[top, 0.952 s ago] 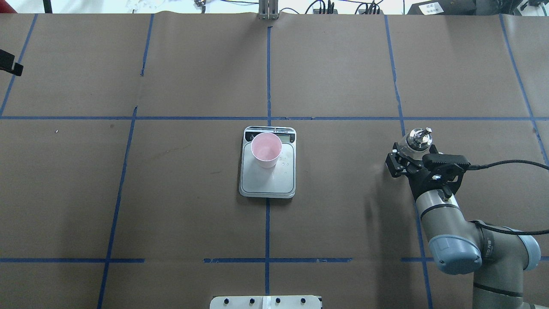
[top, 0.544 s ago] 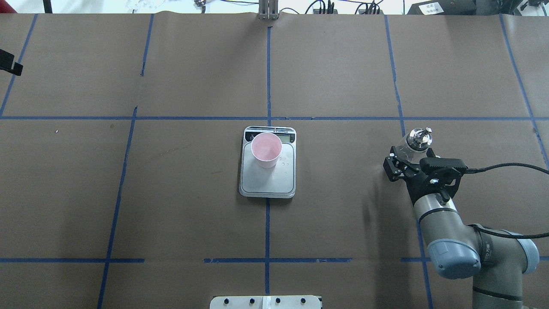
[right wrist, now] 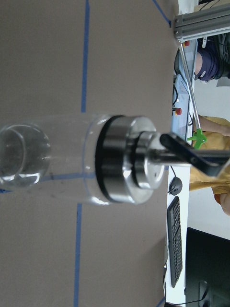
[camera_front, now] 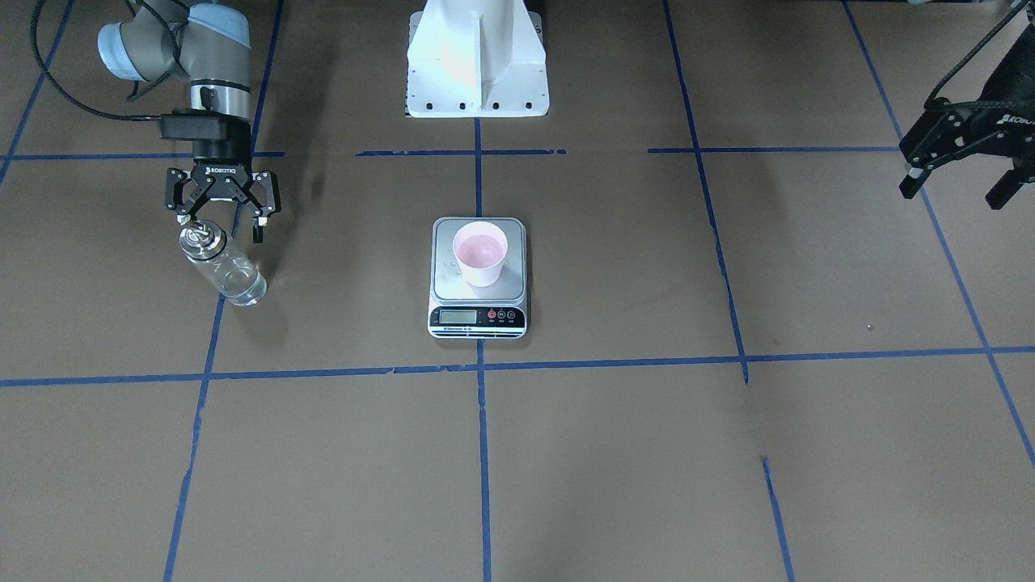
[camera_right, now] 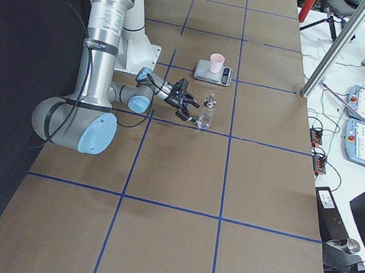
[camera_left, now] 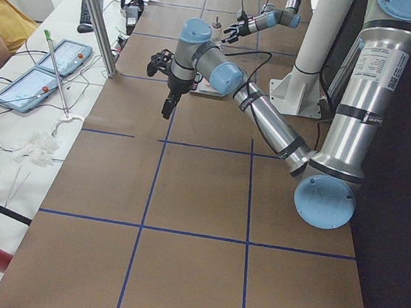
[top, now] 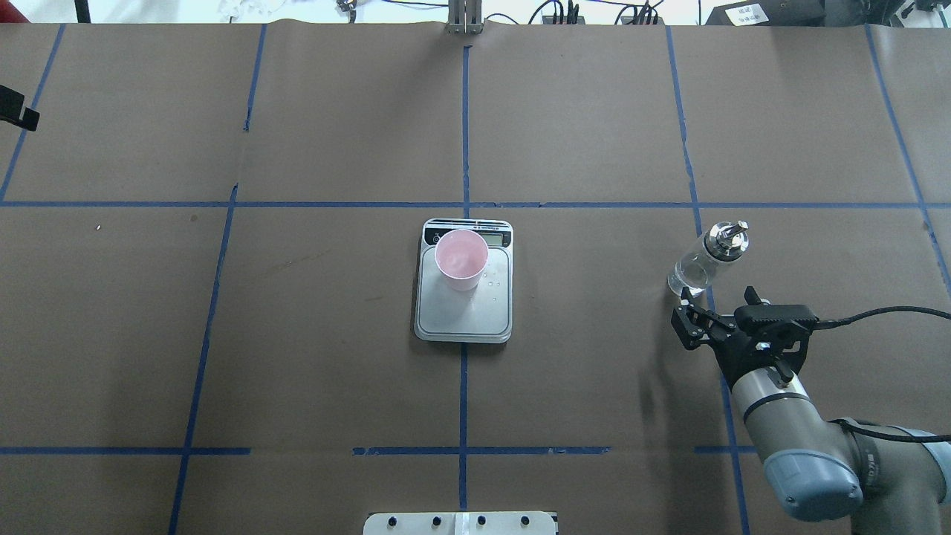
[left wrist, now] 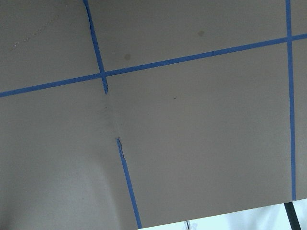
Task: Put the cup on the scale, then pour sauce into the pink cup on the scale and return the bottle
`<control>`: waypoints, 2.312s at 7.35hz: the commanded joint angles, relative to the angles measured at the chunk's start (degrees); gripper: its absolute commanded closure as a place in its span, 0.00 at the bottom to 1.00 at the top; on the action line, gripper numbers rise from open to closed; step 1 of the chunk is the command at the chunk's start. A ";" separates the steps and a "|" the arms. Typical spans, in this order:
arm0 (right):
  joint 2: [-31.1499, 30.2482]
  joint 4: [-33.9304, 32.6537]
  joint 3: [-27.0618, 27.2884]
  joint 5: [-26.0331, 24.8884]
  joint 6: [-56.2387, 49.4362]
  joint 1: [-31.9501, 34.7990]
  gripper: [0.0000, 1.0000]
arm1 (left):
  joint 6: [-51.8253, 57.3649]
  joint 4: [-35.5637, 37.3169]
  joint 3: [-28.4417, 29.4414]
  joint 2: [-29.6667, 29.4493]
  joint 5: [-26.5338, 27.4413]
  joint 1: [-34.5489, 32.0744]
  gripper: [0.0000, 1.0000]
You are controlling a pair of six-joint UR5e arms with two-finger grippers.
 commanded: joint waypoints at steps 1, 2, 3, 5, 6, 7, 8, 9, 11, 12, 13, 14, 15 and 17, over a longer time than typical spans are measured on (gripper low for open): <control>-9.56 0.22 7.12 6.98 -0.09 -1.16 0.00 | 0.09 0.01 0.04 0.07 0.00 0.00 0.00; -12.22 0.22 7.76 9.54 -0.61 -0.98 0.00 | 0.44 0.01 0.21 0.07 0.00 0.00 0.00; -13.99 1.79 7.68 12.70 -0.79 -0.81 0.00 | 0.70 0.10 0.22 0.07 0.00 0.00 0.00; -16.46 8.11 6.45 19.28 -5.14 2.51 0.00 | 0.79 0.10 0.22 0.77 -0.09 0.09 0.00; -15.77 8.22 5.05 25.16 -9.45 8.10 0.00 | 0.79 0.10 0.39 0.78 -0.26 0.09 0.00; -15.07 8.31 4.86 34.00 -17.67 16.34 0.00 | 0.79 0.01 0.39 0.78 -0.26 0.17 0.00; -14.10 8.31 4.78 38.96 -23.06 21.47 0.00 | 0.79 0.10 0.39 0.78 -0.26 0.09 0.00; -13.83 8.13 3.90 43.19 -24.94 26.13 0.00 | 1.49 0.10 0.83 1.56 -0.26 0.09 0.00; -9.28 7.61 -0.65 59.58 -36.60 41.65 0.00 | 11.64 -0.34 3.46 4.02 -0.09 0.09 0.00; -5.69 7.17 -5.55 70.28 -42.13 50.70 0.00 | 15.08 -0.43 4.69 4.72 -0.17 -0.09 0.00; -2.17 5.60 -11.34 79.00 -48.02 59.40 0.00 | 15.64 -0.34 5.05 4.73 -0.18 -0.52 0.00; 1.95 -1.99 -13.57 84.83 -55.56 65.84 0.00 | 16.86 0.01 5.49 4.73 -0.18 -1.31 0.00; 6.25 -13.46 -13.51 87.33 -66.07 71.21 0.00 | 21.49 0.10 7.93 4.90 -0.26 -3.32 0.00; 11.21 -30.66 -13.51 89.72 -82.90 79.32 0.00 | 33.77 -0.60 18.97 4.82 -5.58 -10.51 0.00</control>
